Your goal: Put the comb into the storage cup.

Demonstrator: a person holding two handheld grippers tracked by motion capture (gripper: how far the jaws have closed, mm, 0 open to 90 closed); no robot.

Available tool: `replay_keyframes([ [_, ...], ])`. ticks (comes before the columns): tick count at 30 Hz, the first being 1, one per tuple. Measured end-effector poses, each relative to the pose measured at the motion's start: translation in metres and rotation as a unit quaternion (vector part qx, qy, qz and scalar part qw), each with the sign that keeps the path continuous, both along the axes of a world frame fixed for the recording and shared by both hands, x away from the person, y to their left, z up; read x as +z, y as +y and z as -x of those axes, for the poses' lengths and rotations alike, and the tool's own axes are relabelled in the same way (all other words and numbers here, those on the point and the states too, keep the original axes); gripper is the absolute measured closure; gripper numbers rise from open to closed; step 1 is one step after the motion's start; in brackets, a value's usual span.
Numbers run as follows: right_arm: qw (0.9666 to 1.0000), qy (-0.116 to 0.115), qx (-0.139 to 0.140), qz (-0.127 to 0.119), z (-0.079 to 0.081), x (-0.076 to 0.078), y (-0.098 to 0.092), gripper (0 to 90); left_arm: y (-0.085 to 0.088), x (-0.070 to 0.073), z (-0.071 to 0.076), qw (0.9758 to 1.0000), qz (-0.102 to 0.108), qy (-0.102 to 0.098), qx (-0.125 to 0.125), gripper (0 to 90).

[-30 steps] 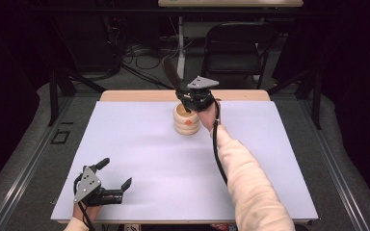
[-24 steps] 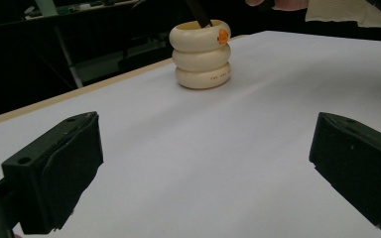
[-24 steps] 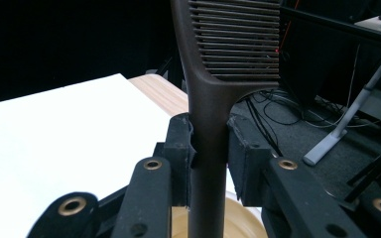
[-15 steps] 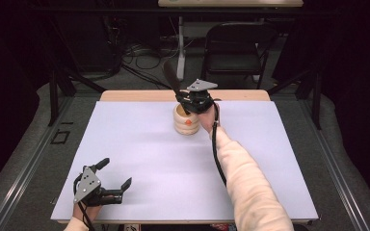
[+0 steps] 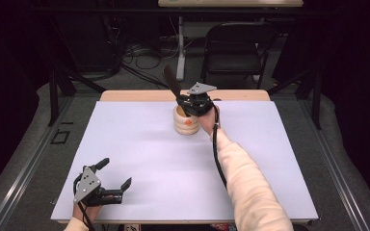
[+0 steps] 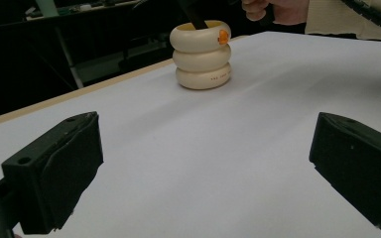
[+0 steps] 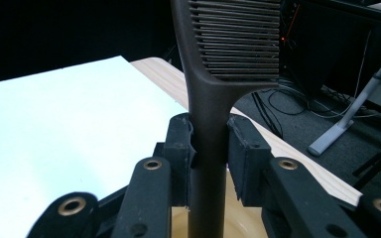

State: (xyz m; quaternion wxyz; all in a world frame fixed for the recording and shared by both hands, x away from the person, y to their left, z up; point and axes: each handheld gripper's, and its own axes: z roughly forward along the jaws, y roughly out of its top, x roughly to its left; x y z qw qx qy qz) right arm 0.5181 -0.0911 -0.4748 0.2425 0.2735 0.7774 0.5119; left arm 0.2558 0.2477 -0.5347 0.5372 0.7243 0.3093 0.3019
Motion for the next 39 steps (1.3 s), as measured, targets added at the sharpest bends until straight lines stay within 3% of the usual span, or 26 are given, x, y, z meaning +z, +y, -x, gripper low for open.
replay_keyframes([
  [39,0.9995,0.019,0.003,0.025,-0.001,-0.018,-0.003,72.1,0.0,0.0,0.0,1.0,0.0,0.001,-0.001,0.2],
])
